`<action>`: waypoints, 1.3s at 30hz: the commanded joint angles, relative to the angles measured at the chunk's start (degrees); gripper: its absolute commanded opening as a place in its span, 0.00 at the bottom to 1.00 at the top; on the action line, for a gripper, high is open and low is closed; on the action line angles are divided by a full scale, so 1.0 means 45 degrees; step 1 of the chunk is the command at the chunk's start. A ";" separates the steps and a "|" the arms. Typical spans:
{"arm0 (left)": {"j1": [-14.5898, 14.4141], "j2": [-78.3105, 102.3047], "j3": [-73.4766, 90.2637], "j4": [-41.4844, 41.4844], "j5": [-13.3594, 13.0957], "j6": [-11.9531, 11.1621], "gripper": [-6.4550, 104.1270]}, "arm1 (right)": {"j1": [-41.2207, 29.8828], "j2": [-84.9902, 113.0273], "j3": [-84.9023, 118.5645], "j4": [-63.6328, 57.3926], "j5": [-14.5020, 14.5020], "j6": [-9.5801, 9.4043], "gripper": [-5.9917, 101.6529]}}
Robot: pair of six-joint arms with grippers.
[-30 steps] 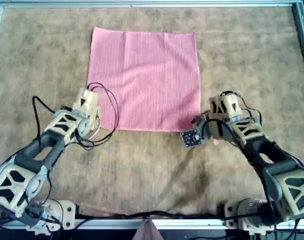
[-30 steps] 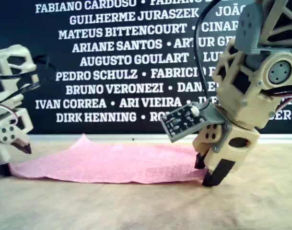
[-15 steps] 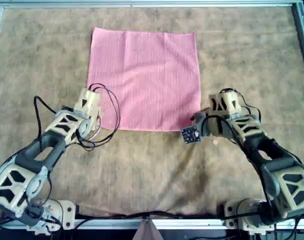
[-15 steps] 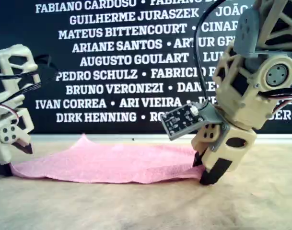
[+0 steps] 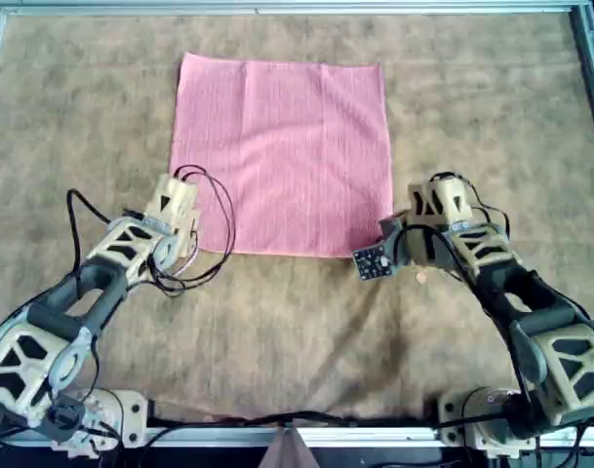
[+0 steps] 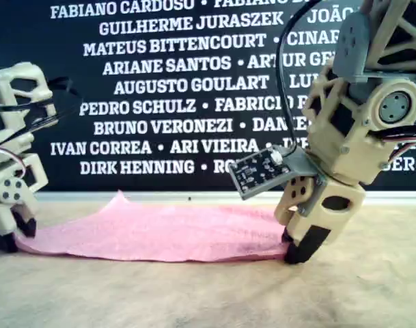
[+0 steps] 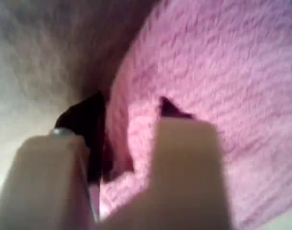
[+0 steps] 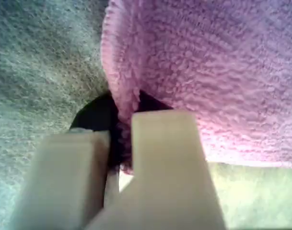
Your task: Fold a cloth
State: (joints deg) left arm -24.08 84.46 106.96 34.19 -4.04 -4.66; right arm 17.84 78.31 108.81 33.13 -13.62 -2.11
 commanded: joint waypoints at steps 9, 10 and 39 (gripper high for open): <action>-0.0313 0.1328 -0.0020 0.0000 -0.0078 -0.0098 0.08 | -0.0098 0.0410 -0.0469 -0.0313 0.0059 0.0078 0.06; -0.0332 0.1348 0.0059 0.0000 -0.0078 -0.0098 0.08 | -0.0117 0.0410 -0.0371 -0.0313 0.0059 0.0078 0.06; -0.0645 0.3926 0.3848 -0.0020 -0.0059 0.0098 0.08 | -0.0137 0.6680 0.5371 -0.0332 0.0254 -0.0117 0.06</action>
State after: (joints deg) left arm -26.37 98.79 124.98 34.19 -4.04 -4.48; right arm 17.67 105.21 133.68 33.13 -12.74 -2.37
